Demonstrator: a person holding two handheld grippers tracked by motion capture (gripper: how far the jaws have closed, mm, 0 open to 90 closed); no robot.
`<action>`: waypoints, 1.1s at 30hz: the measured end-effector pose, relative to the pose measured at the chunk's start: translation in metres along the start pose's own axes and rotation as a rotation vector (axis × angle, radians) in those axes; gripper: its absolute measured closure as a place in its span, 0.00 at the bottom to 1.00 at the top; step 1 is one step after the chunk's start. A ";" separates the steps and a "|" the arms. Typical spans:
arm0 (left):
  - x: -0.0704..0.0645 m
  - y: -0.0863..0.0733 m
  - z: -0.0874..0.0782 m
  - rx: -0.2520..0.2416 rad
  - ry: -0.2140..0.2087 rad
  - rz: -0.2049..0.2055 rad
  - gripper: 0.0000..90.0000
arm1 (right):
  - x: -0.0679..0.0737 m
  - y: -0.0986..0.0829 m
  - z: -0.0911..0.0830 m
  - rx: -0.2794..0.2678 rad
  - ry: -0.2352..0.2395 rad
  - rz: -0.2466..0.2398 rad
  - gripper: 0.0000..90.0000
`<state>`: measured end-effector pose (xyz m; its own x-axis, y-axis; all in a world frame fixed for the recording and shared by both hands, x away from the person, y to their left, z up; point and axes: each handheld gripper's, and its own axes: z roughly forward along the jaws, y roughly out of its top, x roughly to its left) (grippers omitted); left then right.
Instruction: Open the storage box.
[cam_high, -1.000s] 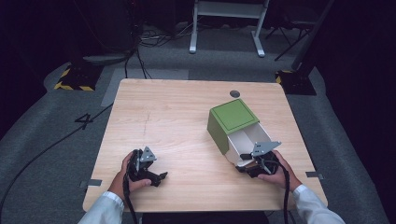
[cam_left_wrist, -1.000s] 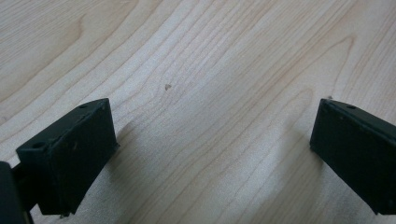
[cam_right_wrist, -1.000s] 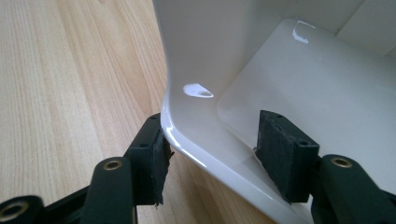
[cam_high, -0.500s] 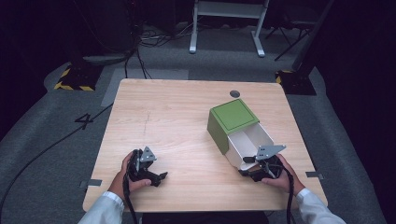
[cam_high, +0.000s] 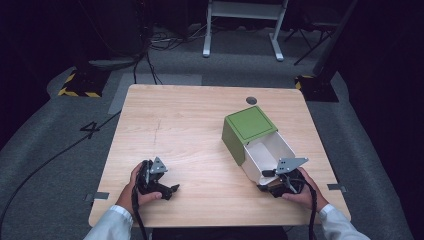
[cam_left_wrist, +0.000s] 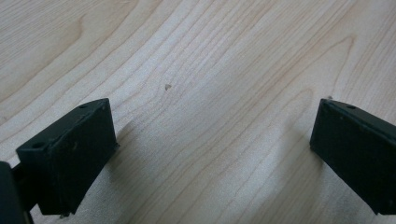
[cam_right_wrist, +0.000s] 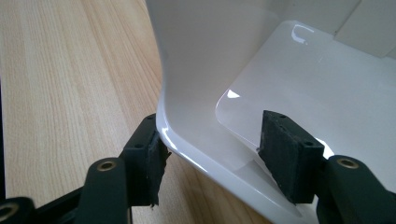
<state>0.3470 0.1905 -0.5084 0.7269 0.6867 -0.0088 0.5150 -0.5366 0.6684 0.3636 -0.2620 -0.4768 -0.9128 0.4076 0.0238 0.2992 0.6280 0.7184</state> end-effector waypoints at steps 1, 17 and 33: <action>0.000 0.000 0.000 0.000 0.000 0.000 0.01 | 0.000 0.000 0.000 0.001 0.000 -0.001 0.47; 0.000 0.000 0.000 -0.001 0.003 -0.004 0.01 | 0.003 -0.005 0.000 0.025 0.005 -0.007 0.45; 0.000 0.000 0.000 -0.001 0.004 -0.004 0.01 | 0.006 -0.008 -0.005 0.038 -0.003 -0.016 0.43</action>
<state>0.3465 0.1904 -0.5084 0.7230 0.6908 -0.0087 0.5177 -0.5335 0.6689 0.3544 -0.2678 -0.4792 -0.9168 0.3991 0.0099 0.2945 0.6592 0.6919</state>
